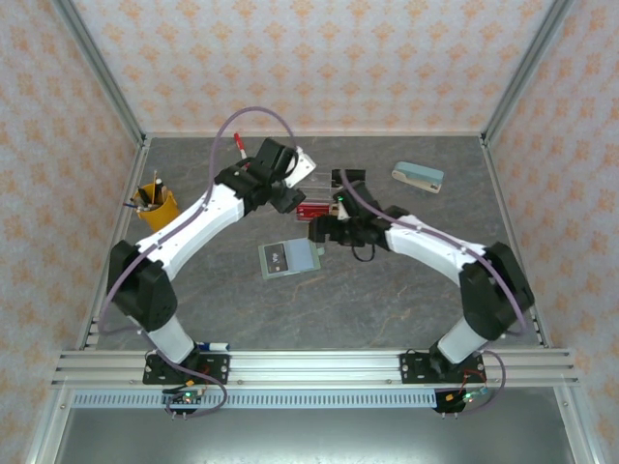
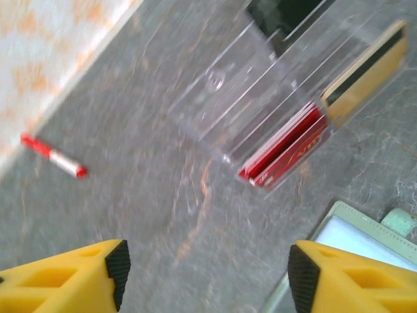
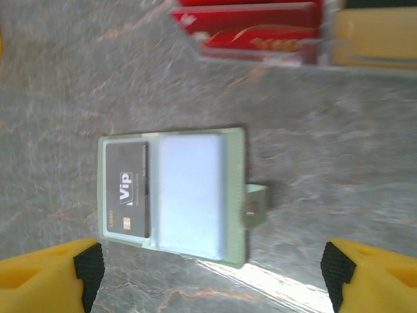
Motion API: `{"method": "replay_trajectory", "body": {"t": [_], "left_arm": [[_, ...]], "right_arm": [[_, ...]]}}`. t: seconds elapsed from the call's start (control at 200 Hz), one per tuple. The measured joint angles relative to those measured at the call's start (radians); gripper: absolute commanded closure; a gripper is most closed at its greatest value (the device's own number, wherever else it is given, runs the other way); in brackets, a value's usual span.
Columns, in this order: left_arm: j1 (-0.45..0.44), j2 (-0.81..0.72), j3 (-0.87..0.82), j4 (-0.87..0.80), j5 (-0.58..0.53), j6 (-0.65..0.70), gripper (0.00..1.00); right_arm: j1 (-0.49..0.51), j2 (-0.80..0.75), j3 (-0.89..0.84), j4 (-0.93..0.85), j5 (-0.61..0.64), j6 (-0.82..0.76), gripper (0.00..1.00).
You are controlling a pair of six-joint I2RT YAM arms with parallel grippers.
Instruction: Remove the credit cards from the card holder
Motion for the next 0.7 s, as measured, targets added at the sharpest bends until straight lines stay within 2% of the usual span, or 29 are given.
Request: {"method": "replay_trajectory", "body": {"t": [0.11, 0.155, 0.265, 0.435, 0.49, 0.701], "left_arm": [[0.020, -0.074, -0.137, 0.027, -0.074, -0.185, 0.14], [0.039, -0.107, -0.191, 0.033, -0.103, -0.265, 0.11], [0.100, -0.185, -0.298, 0.039, -0.148, -0.467, 0.10], [0.171, -0.331, -0.449, 0.046, -0.139, -0.714, 0.05], [0.182, -0.366, -0.480, 0.045, -0.119, -0.772, 0.00], [0.204, -0.405, -0.552, 0.053, -0.006, -0.890, 0.00]], "right_arm": [[0.089, 0.093, 0.076, -0.003, 0.021, -0.006, 0.23], [0.113, 0.126, 0.104, -0.002, 0.014, -0.010, 0.30], [0.130, 0.196, 0.145, 0.016, -0.034, 0.021, 0.42], [0.125, 0.290, 0.168, 0.064, -0.129, 0.084, 0.62], [0.125, 0.321, 0.180, 0.077, -0.158, 0.101, 0.64], [0.123, 0.401, 0.236, 0.093, -0.212, 0.146, 0.66]]}}
